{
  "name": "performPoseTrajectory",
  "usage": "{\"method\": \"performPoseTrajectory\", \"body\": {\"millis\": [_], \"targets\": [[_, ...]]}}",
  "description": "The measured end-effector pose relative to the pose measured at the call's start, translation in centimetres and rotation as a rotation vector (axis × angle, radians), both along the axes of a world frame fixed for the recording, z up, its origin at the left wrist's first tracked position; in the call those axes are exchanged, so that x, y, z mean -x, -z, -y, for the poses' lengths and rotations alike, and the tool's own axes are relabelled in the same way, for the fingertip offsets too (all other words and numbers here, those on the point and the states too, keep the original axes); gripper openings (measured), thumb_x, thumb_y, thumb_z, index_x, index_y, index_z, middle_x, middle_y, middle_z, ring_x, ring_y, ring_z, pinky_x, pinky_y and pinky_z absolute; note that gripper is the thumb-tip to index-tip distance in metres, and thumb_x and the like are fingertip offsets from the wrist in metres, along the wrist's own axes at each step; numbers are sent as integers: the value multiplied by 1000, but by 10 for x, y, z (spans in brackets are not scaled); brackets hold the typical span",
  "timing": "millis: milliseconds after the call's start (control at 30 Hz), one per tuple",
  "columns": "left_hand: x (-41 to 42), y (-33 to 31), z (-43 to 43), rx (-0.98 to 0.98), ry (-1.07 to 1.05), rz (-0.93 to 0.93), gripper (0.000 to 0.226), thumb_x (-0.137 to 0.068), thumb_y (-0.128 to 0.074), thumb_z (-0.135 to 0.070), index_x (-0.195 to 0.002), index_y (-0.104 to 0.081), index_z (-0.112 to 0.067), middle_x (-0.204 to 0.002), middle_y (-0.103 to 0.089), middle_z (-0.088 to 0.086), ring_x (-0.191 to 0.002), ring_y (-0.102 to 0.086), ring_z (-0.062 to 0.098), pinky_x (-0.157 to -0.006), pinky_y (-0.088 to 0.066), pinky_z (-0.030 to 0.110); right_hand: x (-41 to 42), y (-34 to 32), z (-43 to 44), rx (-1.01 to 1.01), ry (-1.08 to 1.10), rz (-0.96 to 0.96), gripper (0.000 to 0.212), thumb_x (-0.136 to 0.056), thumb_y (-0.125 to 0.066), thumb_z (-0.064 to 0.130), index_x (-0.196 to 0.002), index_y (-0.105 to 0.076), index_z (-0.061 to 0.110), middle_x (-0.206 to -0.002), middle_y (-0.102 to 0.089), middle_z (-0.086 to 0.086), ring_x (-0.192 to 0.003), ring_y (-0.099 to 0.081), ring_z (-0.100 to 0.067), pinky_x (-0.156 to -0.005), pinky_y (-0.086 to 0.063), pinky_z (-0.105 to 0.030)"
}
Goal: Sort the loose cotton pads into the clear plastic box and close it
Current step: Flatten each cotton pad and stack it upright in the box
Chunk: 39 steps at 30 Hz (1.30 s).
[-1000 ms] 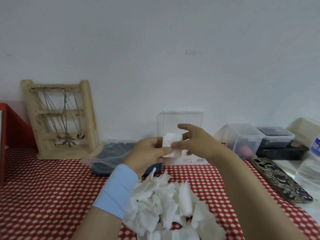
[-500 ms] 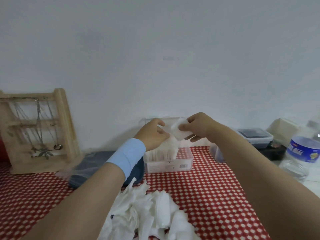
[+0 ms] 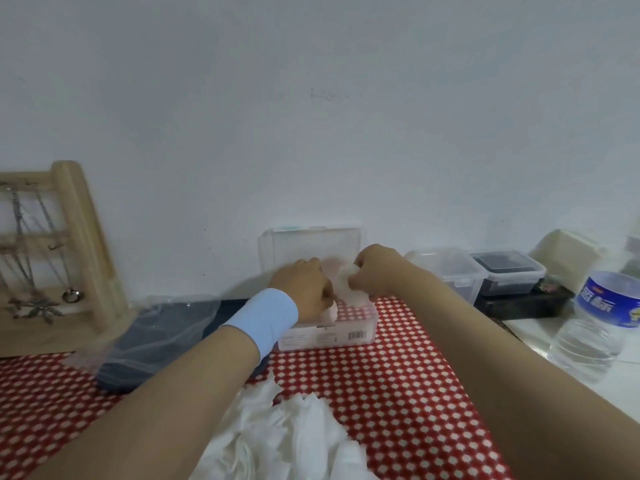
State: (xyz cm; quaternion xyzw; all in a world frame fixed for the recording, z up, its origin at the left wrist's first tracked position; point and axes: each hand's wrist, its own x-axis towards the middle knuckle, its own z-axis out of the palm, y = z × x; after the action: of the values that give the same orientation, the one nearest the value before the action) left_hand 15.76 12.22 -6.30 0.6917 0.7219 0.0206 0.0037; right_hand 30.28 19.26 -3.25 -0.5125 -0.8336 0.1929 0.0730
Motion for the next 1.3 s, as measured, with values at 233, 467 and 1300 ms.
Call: {"method": "performPoseTrajectory", "body": {"millis": [233,467,1300], "targets": [[2,4,0,-87,-51,31,41,-88,-67,-29,-129,-63,-26,-126,-59,-1,-114,-56,22,-89,-49,34,21,6,11,-267,51,347,20,-85,-64,15,-74,-47,16,-75,-54,1,-61,-50,-14,-62,-42,-27],[-1,11,-3,-120,-114,56,29,-87,-65,-41,-104,-71,-19,-107,-60,2,-99,-58,22,-75,-47,32,44,19,15,-21,97,168,21,-91,-63,24,-75,-54,12,-65,-63,-1,-54,-63,-16,-64,-55,-27],[35,-4,69,26,-59,267,60,-103,-46,-43,-157,-27,-27,-163,-26,-1,-149,-20,21,-120,-23,39,19,23,50,-74,7,134,45,-96,-46,18,-141,-50,13,-139,-57,-8,-125,-55,-29,-104,-47,-39]]}}
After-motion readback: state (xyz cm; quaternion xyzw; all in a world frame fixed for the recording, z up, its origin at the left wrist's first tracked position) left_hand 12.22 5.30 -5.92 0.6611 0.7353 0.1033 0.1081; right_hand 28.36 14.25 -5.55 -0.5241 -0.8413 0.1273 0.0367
